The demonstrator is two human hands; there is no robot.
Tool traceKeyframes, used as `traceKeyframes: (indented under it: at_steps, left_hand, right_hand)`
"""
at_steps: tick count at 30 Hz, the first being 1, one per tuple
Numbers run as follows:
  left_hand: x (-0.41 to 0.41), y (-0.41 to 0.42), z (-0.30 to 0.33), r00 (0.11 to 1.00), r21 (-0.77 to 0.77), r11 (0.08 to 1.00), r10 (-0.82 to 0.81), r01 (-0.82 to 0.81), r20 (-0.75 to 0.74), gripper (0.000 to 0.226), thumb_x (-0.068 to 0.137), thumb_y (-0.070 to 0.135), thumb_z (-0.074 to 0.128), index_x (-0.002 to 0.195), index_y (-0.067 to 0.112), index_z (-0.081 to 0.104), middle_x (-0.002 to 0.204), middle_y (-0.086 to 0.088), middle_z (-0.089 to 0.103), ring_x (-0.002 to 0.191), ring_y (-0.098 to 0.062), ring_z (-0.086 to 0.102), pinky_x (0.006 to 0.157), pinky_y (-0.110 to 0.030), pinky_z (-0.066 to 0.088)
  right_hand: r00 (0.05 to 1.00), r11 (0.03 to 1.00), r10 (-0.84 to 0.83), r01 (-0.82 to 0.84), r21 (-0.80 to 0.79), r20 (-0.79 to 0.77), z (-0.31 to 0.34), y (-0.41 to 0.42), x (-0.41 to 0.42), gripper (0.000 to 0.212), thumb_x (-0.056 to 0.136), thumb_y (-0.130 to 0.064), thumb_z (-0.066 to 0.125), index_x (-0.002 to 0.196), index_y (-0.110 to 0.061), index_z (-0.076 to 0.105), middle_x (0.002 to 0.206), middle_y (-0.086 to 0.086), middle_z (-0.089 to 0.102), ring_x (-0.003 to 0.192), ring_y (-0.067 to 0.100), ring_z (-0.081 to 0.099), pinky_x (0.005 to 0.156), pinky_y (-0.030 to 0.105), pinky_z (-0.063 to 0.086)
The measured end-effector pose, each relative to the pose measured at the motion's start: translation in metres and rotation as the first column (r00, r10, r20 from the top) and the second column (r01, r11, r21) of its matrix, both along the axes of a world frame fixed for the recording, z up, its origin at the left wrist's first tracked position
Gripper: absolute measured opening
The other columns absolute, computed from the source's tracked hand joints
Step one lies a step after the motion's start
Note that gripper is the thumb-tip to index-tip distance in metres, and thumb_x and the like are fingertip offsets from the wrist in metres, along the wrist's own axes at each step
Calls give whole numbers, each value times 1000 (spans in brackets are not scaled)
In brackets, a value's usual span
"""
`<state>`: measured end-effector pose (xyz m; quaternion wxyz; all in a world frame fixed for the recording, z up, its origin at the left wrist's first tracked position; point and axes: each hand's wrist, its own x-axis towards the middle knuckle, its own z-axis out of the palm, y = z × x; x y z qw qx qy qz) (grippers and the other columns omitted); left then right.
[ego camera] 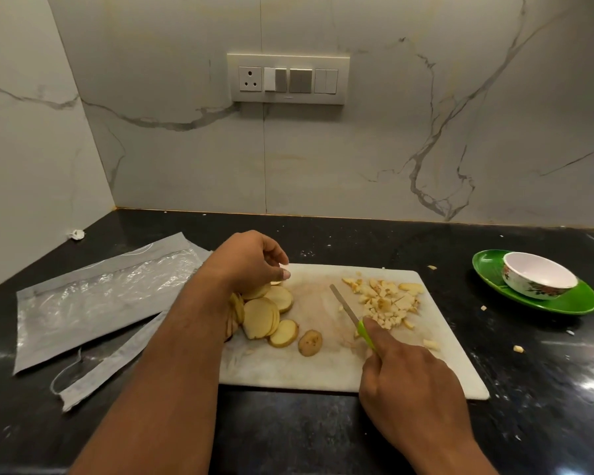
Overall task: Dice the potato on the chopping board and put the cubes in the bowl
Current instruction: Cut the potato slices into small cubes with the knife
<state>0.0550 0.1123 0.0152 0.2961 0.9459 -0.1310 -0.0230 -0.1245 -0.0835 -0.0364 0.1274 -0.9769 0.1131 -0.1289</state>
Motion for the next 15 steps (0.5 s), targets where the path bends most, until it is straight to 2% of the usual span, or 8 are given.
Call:
traceKeyframes:
  at_steps: [2, 4, 7, 9, 12, 15]
  left_hand:
    - [0, -2, -2, 999, 52, 998, -30, 32, -33, 23, 84, 34, 85, 106, 33, 76, 105, 12, 72, 98, -7, 64, 74, -20, 49]
    - [0, -4, -4, 999, 98, 994, -37, 41, -37, 30, 80, 37, 88, 108, 34, 76, 119, 11, 69, 106, -8, 60, 85, -25, 51]
    - [1, -8, -6, 1000, 227, 974, -13, 12, 2, 40, 72, 48, 91, 108, 38, 76, 139, 8, 59, 131, -20, 48, 106, -47, 47]
    - [-1, -9, -6, 1000, 297, 955, 1, -3, 7, 45, 68, 55, 91, 107, 38, 76, 142, 9, 56, 139, -23, 37, 110, -56, 41]
    - [-2, -9, -5, 998, 304, 952, 47, -33, -39, 51, 65, 56, 92, 108, 35, 76, 138, 6, 58, 132, -23, 43, 107, -52, 46]
    - [-2, -7, -4, 987, 229, 972, 78, -44, -143, 49, 68, 48, 94, 110, 30, 75, 125, 3, 65, 107, -16, 58, 89, -35, 57]
  right_hand:
    - [1000, 1000, 1, -1, 11, -4, 0, -1, 0, 55, 101, -38, 31, 155, -46, 21, 107, -4, 67, 94, 14, 61, 77, 34, 43]
    - [1000, 1000, 8, -8, 14, -10, 0, -2, -1, 55, 101, -39, 31, 155, -47, 20, 109, -4, 67, 95, 15, 60, 79, 34, 43]
    - [1000, 1000, 15, -15, 27, -12, 1, -2, -1, 54, 102, -41, 29, 154, -48, 18, 111, -6, 66, 95, 14, 59, 79, 33, 43]
    - [1000, 999, 12, -11, 40, -17, 1, -3, 0, 54, 102, -41, 29, 154, -48, 18, 110, -6, 66, 92, 14, 57, 75, 33, 39]
    - [1000, 998, 7, -6, 58, -19, 0, -5, 0, 53, 102, -41, 29, 154, -49, 19, 107, -6, 65, 82, 13, 48, 72, 32, 36]
    - [1000, 998, 4, -2, 68, -19, 0, -6, 1, 53, 102, -41, 30, 154, -48, 21, 108, -6, 66, 80, 12, 44, 72, 32, 36]
